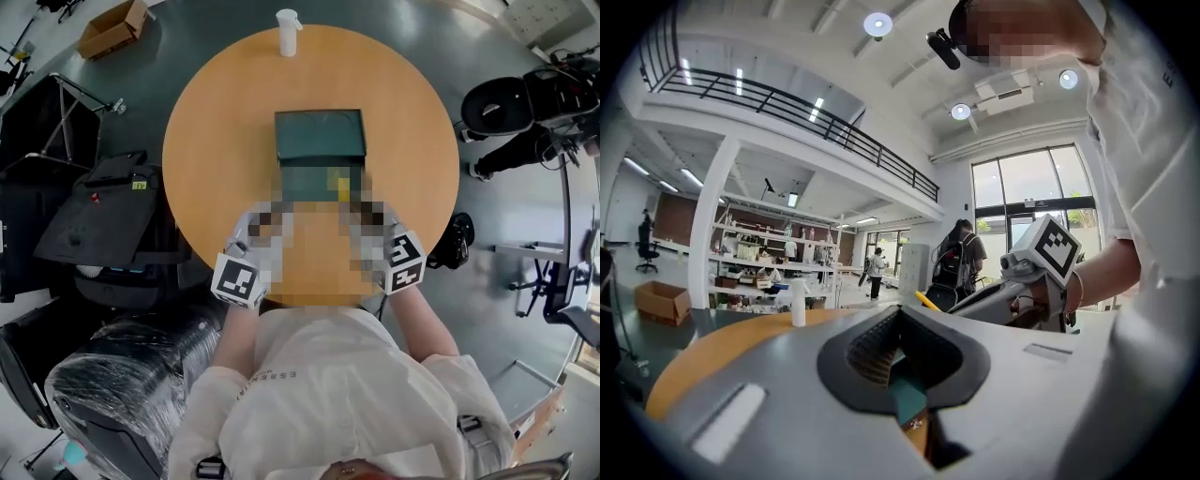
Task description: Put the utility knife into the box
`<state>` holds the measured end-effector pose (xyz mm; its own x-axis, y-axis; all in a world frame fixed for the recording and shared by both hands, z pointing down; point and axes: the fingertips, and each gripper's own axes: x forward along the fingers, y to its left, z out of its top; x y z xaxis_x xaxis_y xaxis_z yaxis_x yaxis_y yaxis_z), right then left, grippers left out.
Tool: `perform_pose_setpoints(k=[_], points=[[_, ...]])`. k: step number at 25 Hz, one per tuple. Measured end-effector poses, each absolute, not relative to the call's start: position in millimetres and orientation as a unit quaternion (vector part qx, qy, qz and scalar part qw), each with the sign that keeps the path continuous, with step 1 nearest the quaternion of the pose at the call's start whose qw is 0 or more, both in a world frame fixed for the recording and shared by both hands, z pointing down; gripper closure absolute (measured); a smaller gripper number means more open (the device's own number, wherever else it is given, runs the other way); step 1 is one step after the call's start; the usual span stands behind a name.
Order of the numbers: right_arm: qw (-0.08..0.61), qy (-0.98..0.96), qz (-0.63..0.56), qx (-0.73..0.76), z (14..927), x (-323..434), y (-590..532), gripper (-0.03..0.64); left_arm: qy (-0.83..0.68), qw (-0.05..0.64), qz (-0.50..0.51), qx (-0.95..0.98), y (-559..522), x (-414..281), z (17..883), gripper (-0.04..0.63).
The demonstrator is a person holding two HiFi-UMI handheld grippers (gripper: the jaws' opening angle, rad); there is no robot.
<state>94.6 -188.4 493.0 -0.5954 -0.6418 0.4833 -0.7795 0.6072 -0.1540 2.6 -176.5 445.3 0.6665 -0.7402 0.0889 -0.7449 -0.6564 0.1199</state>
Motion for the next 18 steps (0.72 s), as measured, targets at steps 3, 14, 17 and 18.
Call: perform_pose_setpoints(k=[3,14,17,18], points=[[0.236,-0.871,0.195,0.384,524.5,83.5,-202.6,0.563,-0.403,0.087,0.019,0.911,-188.4,-6.4,461.3,0.580],[0.388,-0.822,0.263,0.323,652.9,72.2,-243.7,0.563,-0.400,0.140,0.039,0.905,-222.8,-20.6,511.4,0.580],[0.419,-0.804,0.281,0.315,679.3,69.4,-252.5,0.561,-0.399,0.142,0.042,0.905,-236.2,-23.0,517.2,0.580],[0.429,-0.798,0.285,0.313,687.0,68.8,-253.5,0.563,-0.396,0.143,0.042,0.906,-239.5,-22.2,516.1,0.580]])
